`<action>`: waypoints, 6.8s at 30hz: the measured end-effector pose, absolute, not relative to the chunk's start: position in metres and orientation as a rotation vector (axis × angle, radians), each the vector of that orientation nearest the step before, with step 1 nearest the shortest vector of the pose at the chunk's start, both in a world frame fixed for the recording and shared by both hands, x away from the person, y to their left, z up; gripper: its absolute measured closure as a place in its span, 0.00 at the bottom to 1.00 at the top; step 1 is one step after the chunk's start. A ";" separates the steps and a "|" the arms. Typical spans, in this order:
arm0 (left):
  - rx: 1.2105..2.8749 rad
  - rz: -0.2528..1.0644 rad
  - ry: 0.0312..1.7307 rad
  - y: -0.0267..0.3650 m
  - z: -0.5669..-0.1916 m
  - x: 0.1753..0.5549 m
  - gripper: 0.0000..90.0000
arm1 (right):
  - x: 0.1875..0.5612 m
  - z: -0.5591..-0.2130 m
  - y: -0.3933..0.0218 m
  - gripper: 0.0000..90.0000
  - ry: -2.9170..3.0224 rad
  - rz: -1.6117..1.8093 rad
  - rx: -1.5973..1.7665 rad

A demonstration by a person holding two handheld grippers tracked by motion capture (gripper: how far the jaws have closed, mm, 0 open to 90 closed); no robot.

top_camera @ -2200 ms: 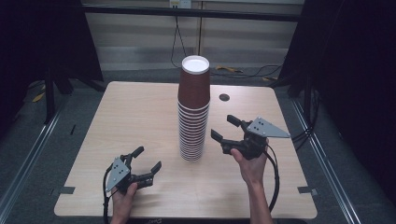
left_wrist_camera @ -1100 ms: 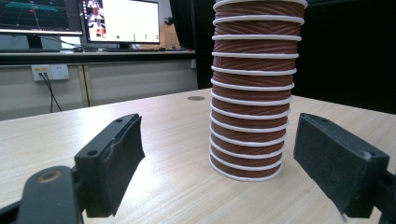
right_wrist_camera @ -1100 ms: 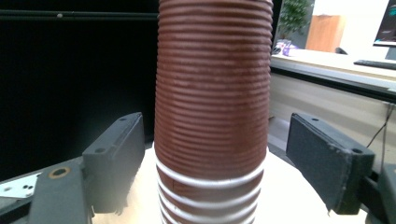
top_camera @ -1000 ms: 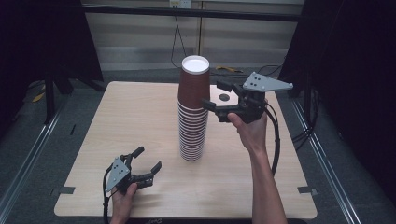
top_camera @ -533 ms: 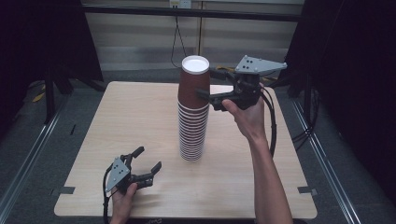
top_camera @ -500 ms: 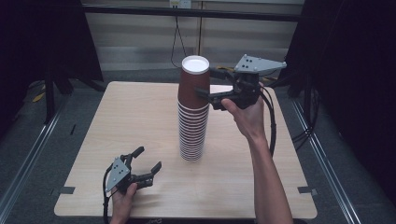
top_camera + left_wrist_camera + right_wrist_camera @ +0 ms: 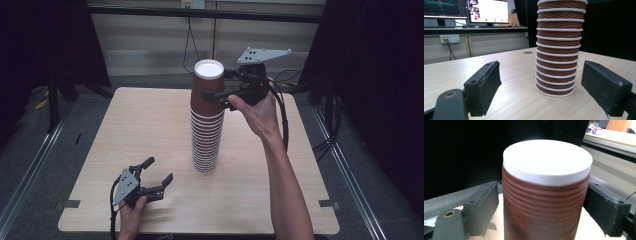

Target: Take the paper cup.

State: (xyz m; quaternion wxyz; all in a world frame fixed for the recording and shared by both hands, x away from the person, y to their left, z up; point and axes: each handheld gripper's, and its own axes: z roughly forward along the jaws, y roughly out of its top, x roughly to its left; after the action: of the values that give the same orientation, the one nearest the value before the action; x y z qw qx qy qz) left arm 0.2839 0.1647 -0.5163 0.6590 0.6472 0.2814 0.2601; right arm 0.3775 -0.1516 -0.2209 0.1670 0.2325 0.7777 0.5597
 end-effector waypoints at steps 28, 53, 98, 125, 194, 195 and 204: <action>1.469 0.589 0.634 0.165 -0.516 0.284 0.17 | 0.385 -0.213 -0.143 0.23 2.263 1.523 0.640; 1.469 0.588 0.632 0.165 -0.516 0.284 0.17 | 0.381 -0.197 -0.157 0.24 2.147 1.712 0.621; 1.470 0.583 0.627 0.165 -0.516 0.284 0.17 | 0.359 -0.183 -0.184 0.24 1.898 1.930 0.585; 1.472 0.584 0.627 0.165 -0.516 0.284 0.17 | 0.342 -0.178 -0.221 0.24 1.817 1.967 0.609; 1.622 0.431 0.509 0.143 -0.479 0.290 0.20 | 0.304 -0.323 -0.251 0.24 1.928 1.836 0.889; 1.612 0.427 0.523 0.141 -0.478 0.289 0.20 | 0.303 -0.325 -0.250 0.24 1.932 1.833 0.893; 1.622 0.419 0.483 0.130 -0.471 0.288 0.21 | 0.301 -0.349 -0.244 0.25 1.970 1.852 0.905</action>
State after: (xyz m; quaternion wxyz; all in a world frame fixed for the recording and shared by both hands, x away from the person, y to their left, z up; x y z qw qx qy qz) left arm 0.2883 0.1296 -0.4707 0.6434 0.7122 0.2122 0.1840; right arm 0.3013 -0.2438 -0.3488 0.1445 0.3139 0.6837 0.6428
